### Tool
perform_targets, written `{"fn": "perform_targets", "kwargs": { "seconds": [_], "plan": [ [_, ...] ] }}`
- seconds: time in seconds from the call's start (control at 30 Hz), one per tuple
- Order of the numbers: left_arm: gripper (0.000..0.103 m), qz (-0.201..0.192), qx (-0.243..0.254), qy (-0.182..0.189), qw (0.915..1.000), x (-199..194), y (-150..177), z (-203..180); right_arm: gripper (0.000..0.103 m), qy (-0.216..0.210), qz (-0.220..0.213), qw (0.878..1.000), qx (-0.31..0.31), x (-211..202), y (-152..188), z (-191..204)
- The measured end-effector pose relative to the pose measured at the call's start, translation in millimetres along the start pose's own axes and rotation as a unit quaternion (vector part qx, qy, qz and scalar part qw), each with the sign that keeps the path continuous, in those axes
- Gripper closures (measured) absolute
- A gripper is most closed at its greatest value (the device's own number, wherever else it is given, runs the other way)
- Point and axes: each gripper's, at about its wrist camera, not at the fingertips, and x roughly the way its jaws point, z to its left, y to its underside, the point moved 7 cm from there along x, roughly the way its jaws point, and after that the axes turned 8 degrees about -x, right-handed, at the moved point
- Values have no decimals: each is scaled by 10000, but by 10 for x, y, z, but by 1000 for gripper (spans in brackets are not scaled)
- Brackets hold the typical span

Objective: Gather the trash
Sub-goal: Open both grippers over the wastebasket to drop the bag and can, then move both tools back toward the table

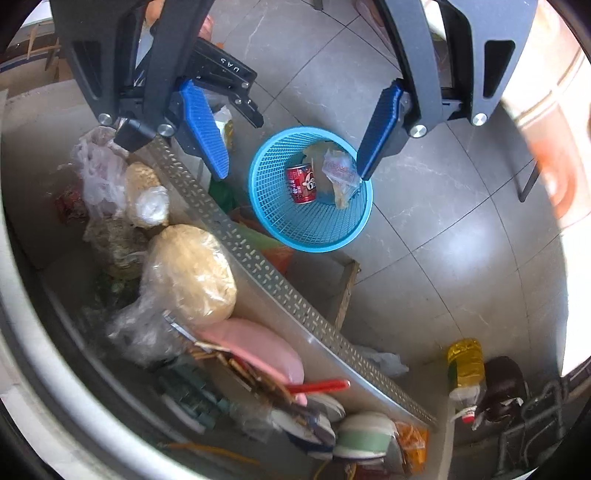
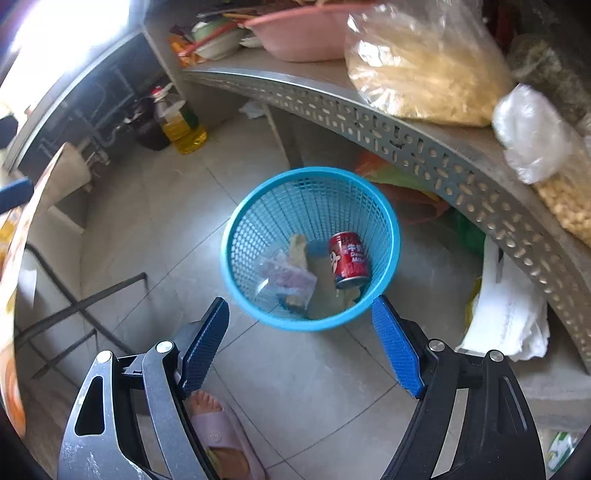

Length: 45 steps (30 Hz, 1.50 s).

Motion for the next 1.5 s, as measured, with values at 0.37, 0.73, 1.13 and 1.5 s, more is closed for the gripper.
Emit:
{"fn": "perform_targets", "kwargs": {
  "seconds": [0.37, 0.73, 1.13, 1.5],
  "plan": [
    [22, -907, 233, -83, 9956, -1134, 570, 114, 15, -360, -671, 9959, -488, -655, -144, 471],
    [8, -1601, -12, -567, 9855, -1851, 1032, 664, 8, -583, -1123, 9857, -1116, -1182, -296, 1030],
    [6, -1946, -148, -893, 9767, -2193, 1315, 1037, 8, -672, -1285, 9766, -1588, -1511, -330, 1528],
    [6, -2078, -648, -697, 9735, -2403, 1450, 1281, 8, -200, -1518, 9641, -2170, -1730, -288, 1910]
  ]
}}
